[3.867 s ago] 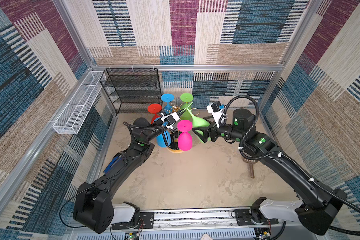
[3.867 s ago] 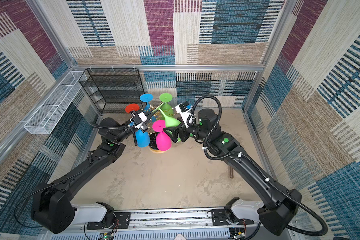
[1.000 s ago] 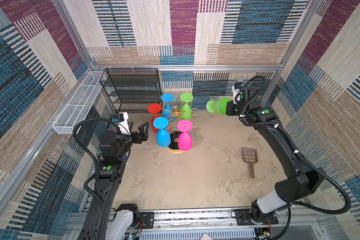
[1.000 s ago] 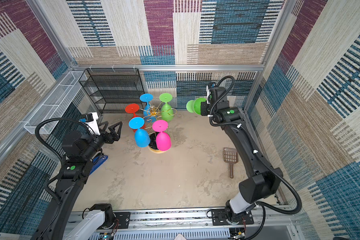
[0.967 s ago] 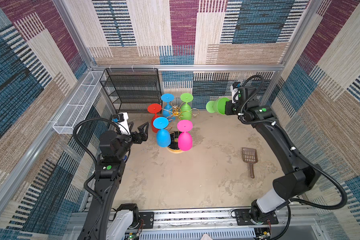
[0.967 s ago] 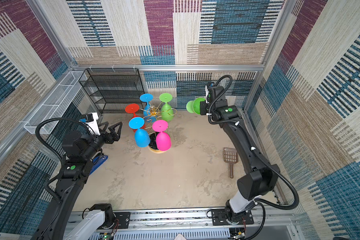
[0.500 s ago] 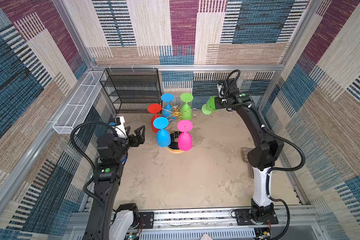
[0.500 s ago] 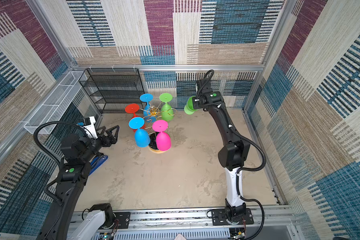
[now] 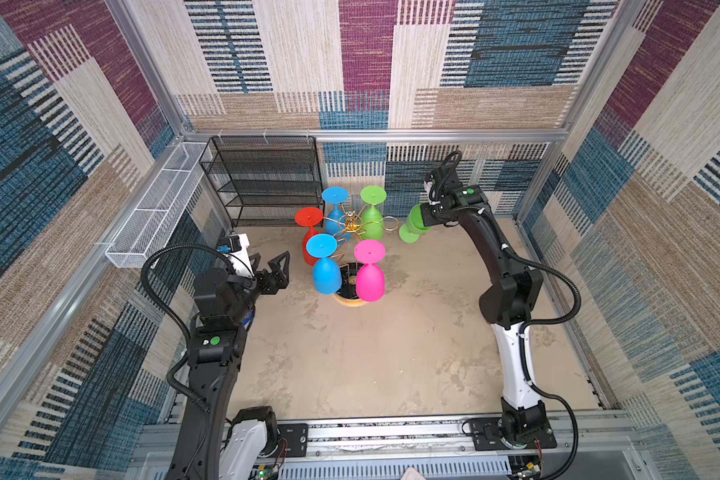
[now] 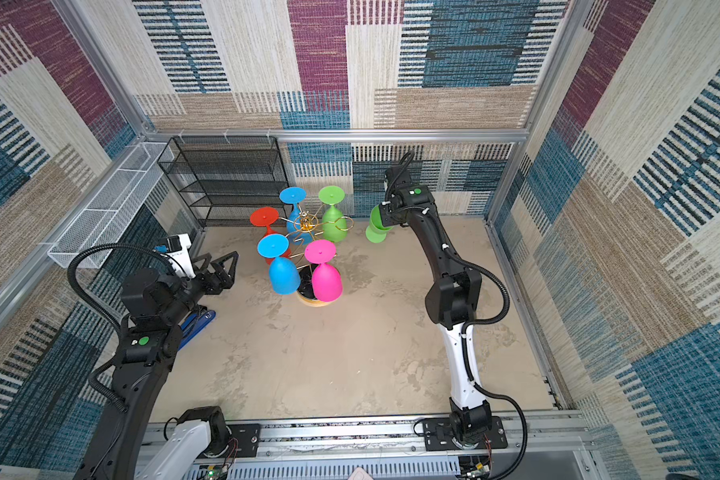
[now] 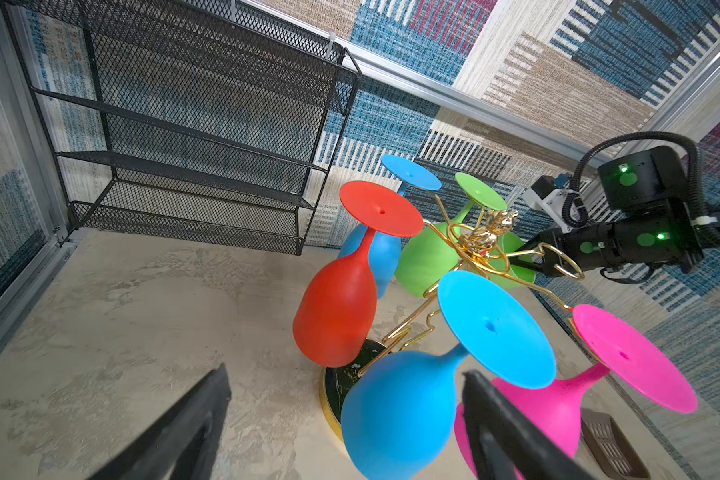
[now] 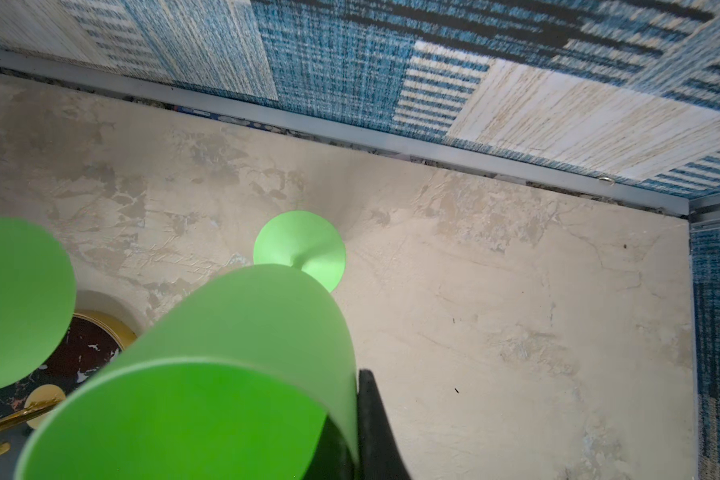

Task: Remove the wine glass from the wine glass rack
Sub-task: 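Lower the green glass upright onto the table and open the right gripper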

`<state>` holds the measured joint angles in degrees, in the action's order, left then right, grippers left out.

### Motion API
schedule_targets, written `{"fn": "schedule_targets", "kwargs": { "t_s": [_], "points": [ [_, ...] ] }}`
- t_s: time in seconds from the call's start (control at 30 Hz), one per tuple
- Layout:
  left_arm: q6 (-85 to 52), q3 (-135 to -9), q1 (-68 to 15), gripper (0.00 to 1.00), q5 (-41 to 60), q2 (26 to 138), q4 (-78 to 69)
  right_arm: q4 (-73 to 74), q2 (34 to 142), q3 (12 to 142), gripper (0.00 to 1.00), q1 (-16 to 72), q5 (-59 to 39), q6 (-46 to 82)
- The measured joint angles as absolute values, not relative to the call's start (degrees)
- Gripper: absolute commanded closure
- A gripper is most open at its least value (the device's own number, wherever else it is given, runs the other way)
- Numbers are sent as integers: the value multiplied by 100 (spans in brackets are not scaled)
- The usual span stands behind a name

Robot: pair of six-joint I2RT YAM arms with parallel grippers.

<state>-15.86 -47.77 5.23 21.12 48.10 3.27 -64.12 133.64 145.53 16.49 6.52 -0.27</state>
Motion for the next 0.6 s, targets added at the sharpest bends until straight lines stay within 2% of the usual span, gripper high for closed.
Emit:
{"fn": "schedule_targets", "kwargs": {
  "t_s": [0.47, 0.6],
  "points": [
    [-1632, -4729, 561, 11, 2141, 4840, 290, -6532, 13478, 14282, 97, 1730, 805, -154],
    [-1651, -4696, 561, 11, 2161, 4842, 272, -6595, 13478, 14219, 90, 1758, 808, -178]
  ]
}}
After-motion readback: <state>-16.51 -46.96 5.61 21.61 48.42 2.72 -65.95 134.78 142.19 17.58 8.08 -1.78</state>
